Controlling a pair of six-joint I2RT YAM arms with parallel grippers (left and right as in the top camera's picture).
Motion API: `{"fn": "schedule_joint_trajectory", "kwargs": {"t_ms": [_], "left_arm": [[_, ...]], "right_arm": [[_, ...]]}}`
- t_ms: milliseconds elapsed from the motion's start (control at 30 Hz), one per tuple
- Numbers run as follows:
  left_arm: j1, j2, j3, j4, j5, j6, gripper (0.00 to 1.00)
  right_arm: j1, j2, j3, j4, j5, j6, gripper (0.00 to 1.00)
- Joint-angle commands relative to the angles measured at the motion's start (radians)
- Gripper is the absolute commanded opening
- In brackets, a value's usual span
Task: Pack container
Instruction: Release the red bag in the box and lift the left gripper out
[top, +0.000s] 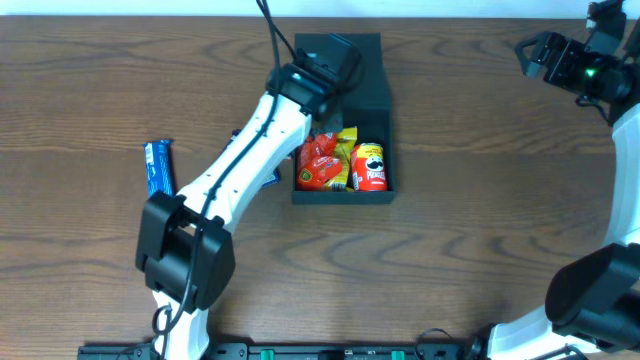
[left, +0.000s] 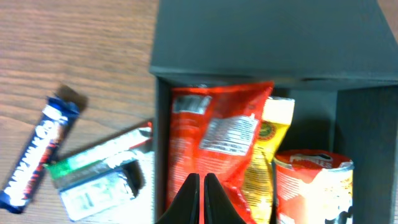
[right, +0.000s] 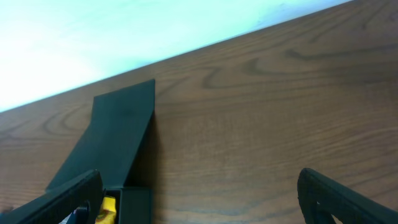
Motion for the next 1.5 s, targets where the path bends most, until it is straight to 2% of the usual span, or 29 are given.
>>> {"fn": "schedule_joint_trajectory", "kwargs": {"t_ms": [0,800,967,1300,1467], "left_arm": [[-0.024,0.028,-0.011,0.006,-0.017,-0.047,0.06],[-0.039,0.203,-0.021,0.011,-0.021,-0.014,0.06],[-0.039,0.264,-0.021,0.034,0.053,-0.013,0.06],[-0.039,0.304,-0.02,0.056,0.07,0.003,0.06],[-0.039,0.255,0.002,0.085,0.095,0.106,0.06]], "right_arm": [[-0.007,-0.018,0.001,0.003,-0.008,-0.013,0.99],[-0.007,-0.018,0.001,-0.017,-0.008,-0.014,0.99],[-0.007,-0.018,0.001,-0.016,-0.008,-0.014,0.99],[-0.007,-0.018,0.001,-0.014,-0.008,-0.014,0.99],[-0.007,-0.018,0.001,-0.003,-0.008,-0.014,0.99]]}}
